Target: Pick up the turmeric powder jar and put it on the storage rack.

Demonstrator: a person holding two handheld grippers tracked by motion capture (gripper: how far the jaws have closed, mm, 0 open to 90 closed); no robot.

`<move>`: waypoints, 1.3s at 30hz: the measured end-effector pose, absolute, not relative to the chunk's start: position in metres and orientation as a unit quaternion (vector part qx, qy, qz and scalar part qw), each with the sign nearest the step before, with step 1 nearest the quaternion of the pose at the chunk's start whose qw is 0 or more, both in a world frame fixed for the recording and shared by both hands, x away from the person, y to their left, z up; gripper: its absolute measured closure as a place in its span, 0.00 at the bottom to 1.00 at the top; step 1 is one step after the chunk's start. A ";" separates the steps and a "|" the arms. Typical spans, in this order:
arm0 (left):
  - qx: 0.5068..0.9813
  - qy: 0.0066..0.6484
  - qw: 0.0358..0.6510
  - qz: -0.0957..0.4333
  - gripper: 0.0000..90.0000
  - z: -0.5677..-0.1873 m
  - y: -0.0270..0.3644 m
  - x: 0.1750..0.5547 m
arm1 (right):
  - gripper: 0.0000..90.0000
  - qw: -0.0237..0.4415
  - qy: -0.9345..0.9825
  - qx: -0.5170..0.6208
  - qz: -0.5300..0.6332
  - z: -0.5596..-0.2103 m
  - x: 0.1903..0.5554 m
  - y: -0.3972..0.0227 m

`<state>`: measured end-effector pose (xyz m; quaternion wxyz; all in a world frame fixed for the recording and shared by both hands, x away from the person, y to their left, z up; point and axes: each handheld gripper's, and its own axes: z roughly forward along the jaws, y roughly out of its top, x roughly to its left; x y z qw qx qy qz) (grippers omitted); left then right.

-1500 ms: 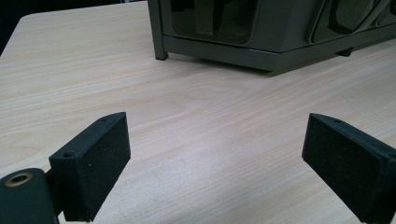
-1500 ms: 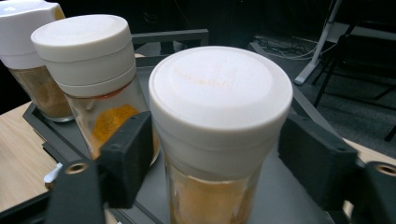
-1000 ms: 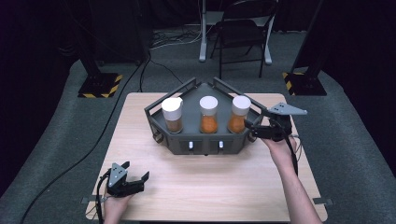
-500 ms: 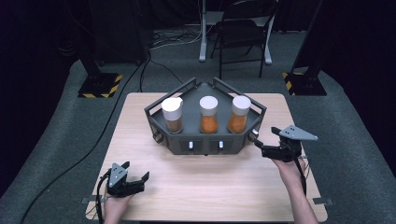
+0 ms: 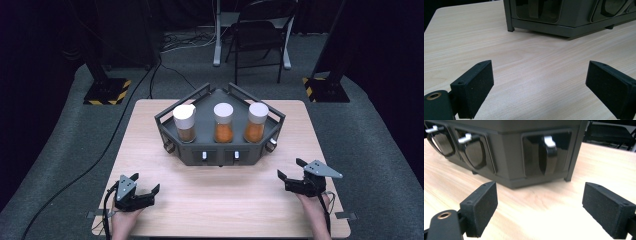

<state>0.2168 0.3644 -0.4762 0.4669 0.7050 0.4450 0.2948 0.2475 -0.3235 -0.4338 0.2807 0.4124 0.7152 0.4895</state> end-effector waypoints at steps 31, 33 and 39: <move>0.708 0.442 0.464 0.296 0.09 -0.476 0.363 0.217 | 0.16 0.278 0.721 0.439 0.458 -0.467 0.235 -0.333; 0.708 0.442 0.464 0.296 0.09 -0.476 0.363 0.217 | 0.16 0.276 0.718 0.442 0.460 -0.467 0.235 -0.334; 0.708 0.443 0.463 0.295 0.09 -0.475 0.363 0.217 | 0.16 0.275 0.716 0.444 0.462 -0.467 0.235 -0.335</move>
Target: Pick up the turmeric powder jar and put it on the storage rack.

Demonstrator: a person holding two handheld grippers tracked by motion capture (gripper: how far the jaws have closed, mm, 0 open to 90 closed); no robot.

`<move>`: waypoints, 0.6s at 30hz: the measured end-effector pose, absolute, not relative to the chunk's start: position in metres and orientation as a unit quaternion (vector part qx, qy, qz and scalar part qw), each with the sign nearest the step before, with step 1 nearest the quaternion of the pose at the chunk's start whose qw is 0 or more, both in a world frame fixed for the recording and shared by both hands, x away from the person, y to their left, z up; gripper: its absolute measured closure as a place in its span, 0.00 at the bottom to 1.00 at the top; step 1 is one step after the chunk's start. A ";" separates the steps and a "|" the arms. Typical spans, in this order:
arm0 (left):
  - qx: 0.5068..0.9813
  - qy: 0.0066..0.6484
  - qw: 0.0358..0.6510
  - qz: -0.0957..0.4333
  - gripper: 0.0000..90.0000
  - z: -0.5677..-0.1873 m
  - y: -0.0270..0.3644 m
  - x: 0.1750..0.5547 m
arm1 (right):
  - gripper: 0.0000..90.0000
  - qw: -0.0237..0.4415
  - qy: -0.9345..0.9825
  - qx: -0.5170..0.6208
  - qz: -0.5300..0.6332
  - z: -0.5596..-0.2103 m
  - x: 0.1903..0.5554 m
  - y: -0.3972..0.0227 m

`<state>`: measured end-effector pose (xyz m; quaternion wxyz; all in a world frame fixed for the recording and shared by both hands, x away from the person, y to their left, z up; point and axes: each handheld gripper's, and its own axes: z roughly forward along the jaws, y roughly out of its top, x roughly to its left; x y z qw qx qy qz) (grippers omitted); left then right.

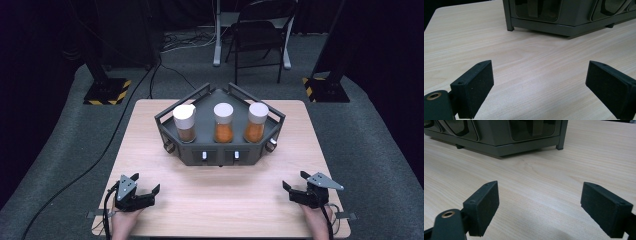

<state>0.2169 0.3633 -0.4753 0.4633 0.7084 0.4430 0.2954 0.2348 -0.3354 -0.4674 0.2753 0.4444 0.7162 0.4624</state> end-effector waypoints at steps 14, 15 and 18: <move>0.707 0.446 0.462 0.296 0.09 -0.475 0.362 0.217 | 0.16 0.276 0.713 0.445 0.466 -0.468 0.234 -0.337; 0.708 0.445 0.462 0.297 0.09 -0.475 0.362 0.217 | 0.16 0.276 0.714 0.444 0.466 -0.468 0.234 -0.336; 0.707 0.446 0.462 0.296 0.09 -0.475 0.363 0.217 | 0.16 0.276 0.715 0.445 0.464 -0.468 0.234 -0.336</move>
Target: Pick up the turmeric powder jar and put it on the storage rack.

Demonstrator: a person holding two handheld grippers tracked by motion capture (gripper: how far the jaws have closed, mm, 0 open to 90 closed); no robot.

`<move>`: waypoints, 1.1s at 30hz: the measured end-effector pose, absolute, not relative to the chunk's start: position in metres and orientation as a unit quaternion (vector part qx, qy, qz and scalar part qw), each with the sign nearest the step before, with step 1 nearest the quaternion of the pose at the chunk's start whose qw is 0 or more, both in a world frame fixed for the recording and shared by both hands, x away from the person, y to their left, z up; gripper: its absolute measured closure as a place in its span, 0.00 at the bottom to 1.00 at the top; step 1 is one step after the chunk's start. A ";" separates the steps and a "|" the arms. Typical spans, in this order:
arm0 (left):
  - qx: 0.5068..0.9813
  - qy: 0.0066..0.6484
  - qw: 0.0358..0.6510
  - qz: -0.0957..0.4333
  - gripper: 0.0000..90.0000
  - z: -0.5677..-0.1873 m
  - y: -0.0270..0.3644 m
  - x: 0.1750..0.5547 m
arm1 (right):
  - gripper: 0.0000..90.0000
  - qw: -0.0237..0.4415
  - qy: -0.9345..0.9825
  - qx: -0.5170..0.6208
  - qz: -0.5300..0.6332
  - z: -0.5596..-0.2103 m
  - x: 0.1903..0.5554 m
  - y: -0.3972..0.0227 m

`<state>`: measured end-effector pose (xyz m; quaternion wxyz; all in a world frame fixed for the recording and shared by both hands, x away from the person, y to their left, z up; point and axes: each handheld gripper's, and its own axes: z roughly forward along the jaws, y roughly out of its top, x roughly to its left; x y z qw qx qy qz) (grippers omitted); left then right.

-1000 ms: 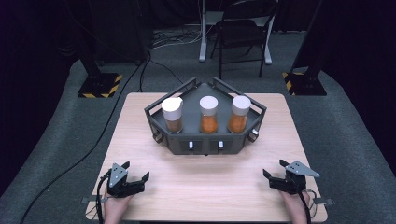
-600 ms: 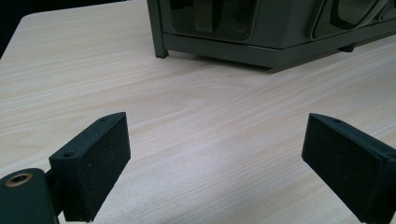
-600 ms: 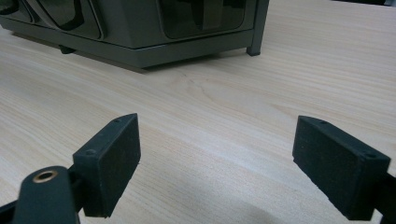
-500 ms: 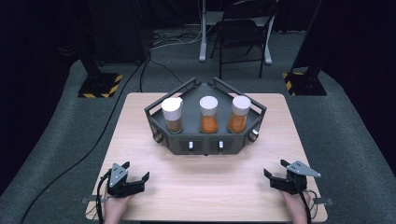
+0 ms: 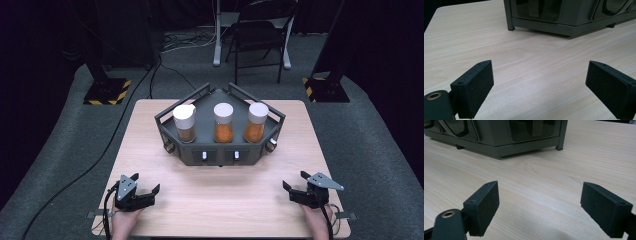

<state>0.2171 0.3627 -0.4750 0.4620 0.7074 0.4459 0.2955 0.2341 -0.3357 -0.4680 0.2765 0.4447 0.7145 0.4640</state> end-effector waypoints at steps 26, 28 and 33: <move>0.714 0.434 0.464 0.295 0.09 -0.475 0.362 0.215 | 0.16 0.276 0.705 0.456 0.469 -0.469 0.232 -0.337; 0.715 0.435 0.462 0.294 0.09 -0.475 0.362 0.216 | 0.16 0.278 0.704 0.456 0.468 -0.470 0.231 -0.336; 0.716 0.435 0.461 0.294 0.09 -0.475 0.361 0.217 | 0.16 0.276 0.706 0.455 0.468 -0.469 0.232 -0.337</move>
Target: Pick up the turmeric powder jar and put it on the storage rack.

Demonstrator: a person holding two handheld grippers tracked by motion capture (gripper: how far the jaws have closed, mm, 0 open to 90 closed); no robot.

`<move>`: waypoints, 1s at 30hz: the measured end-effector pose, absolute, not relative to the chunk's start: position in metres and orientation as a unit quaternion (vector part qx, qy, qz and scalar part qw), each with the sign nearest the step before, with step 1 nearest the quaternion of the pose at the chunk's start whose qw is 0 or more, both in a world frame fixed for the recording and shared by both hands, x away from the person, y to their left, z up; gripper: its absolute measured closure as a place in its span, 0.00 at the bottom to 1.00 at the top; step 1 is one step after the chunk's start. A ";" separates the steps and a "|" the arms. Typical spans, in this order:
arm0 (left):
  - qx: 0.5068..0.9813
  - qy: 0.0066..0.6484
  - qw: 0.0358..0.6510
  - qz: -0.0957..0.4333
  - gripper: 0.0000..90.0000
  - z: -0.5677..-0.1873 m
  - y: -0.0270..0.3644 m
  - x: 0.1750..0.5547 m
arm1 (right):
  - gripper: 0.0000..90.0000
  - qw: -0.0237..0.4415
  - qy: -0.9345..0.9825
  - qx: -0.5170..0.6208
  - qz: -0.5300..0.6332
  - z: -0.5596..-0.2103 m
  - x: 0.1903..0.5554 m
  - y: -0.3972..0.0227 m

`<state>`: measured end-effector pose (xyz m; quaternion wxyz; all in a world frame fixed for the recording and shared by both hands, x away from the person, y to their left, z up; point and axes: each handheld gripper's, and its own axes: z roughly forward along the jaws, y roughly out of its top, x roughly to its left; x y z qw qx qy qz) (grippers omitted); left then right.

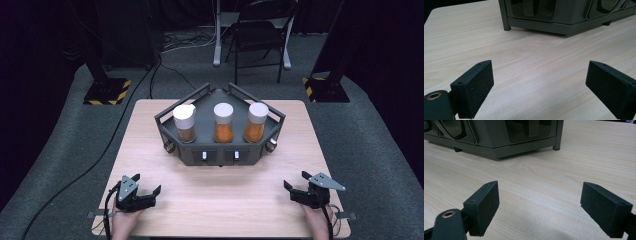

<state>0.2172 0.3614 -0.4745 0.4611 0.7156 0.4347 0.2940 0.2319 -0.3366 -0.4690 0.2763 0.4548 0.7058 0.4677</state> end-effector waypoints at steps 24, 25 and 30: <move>0.713 0.438 0.463 0.293 0.09 -0.475 0.362 0.218 | 0.16 0.276 0.706 0.454 0.468 -0.469 0.232 -0.337; 0.712 0.438 0.463 0.293 0.09 -0.475 0.362 0.218 | 0.16 0.276 0.706 0.454 0.468 -0.469 0.232 -0.337; 0.712 0.440 0.463 0.290 0.09 -0.474 0.363 0.219 | 0.16 0.275 0.705 0.456 0.469 -0.469 0.232 -0.338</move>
